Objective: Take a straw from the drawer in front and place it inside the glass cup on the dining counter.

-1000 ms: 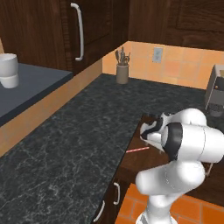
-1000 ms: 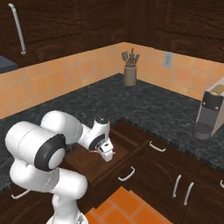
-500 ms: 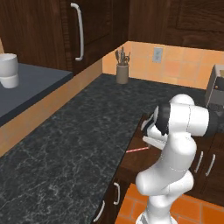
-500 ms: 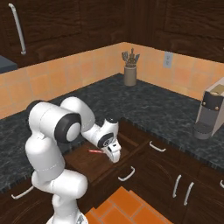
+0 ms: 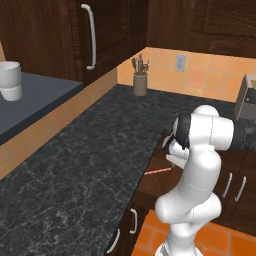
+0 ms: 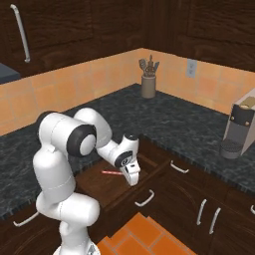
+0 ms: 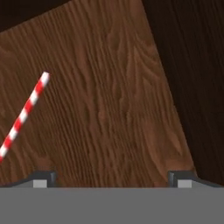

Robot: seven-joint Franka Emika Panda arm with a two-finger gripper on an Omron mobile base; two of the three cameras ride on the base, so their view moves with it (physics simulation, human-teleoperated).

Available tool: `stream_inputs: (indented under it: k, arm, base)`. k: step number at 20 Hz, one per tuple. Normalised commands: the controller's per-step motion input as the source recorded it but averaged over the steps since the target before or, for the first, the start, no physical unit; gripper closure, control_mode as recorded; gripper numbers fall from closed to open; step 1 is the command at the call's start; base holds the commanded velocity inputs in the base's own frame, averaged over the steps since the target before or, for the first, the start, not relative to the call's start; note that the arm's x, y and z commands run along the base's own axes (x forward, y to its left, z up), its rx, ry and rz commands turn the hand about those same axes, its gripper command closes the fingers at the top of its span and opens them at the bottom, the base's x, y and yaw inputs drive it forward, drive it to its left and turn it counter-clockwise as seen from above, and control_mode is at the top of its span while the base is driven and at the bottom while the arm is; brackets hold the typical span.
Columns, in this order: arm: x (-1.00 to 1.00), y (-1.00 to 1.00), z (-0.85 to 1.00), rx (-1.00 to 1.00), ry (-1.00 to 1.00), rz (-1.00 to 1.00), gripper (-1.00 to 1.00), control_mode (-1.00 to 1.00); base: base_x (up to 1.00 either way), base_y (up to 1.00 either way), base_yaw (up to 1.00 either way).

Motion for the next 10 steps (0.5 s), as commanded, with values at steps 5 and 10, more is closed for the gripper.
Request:
stream_inputs:
  k: [5,10]
  arm:
    - [-0.58,-1.00,-0.09,0.00,-0.01,0.00,-1.00,-1.00]
    - [-0.81,-1.00,-0.01,0.00,-0.07,0.00,-1.00,-1.00]
  base:
    - [0.00,0.00,0.00]
    - [0.00,0.00,0.00]
